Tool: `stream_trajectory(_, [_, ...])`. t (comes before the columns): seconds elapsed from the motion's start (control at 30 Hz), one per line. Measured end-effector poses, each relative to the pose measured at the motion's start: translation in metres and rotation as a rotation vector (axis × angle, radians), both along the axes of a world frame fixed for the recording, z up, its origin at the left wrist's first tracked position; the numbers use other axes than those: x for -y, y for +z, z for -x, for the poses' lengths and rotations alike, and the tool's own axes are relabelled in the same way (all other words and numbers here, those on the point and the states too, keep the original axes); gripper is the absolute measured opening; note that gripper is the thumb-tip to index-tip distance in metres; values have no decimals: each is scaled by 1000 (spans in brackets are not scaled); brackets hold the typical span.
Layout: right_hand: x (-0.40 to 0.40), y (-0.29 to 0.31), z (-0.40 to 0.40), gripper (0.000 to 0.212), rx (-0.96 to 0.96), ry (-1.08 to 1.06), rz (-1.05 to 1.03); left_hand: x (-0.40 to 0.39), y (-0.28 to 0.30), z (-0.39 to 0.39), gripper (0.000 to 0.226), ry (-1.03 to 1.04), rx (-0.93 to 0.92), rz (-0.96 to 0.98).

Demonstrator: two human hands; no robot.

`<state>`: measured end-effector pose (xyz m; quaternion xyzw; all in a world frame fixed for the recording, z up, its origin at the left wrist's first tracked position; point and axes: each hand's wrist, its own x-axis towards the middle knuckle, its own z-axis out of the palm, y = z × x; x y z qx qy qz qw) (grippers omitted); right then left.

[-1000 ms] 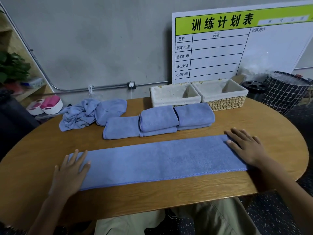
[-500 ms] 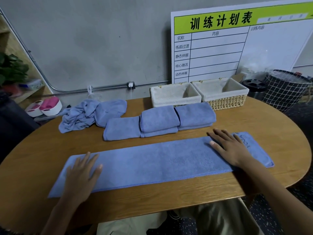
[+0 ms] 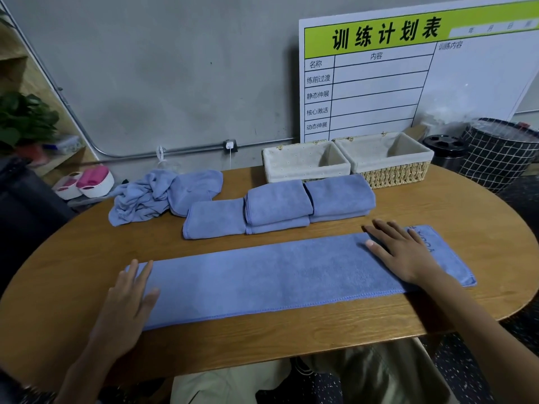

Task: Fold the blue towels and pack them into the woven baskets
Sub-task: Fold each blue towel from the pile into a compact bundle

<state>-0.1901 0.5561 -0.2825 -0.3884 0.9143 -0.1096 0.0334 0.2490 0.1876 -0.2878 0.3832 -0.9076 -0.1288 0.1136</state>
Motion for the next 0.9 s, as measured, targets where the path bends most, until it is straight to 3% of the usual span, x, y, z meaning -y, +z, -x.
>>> stream_trajectory(0.17, [-1, 1, 0, 91, 7, -2, -15, 19, -13, -9, 107, 4, 327, 141])
stream_trajectory(0.4, [-3, 1, 5, 90, 14, 14, 3, 6, -4, -2, 91, 35, 374, 221])
stream_trajectory(0.5, [-13, -1, 18, 86, -66, 14, 82, -16, 12, 13, 62, -104, 180, 355])
stream_trajectory(0.6, [-32, 3, 36, 54, -136, -11, 131, -55, 21, 60, 41, -295, -131, 254])
stream_trajectory(0.73, [-62, 4, 61, 38, -199, -85, 151, -132, 28, 152, 20, -566, -209, 88])
stream_trajectory(0.9, [-84, 1, 86, 32, -182, -159, 217, -251, 20, 269, 17, -828, -225, 31])
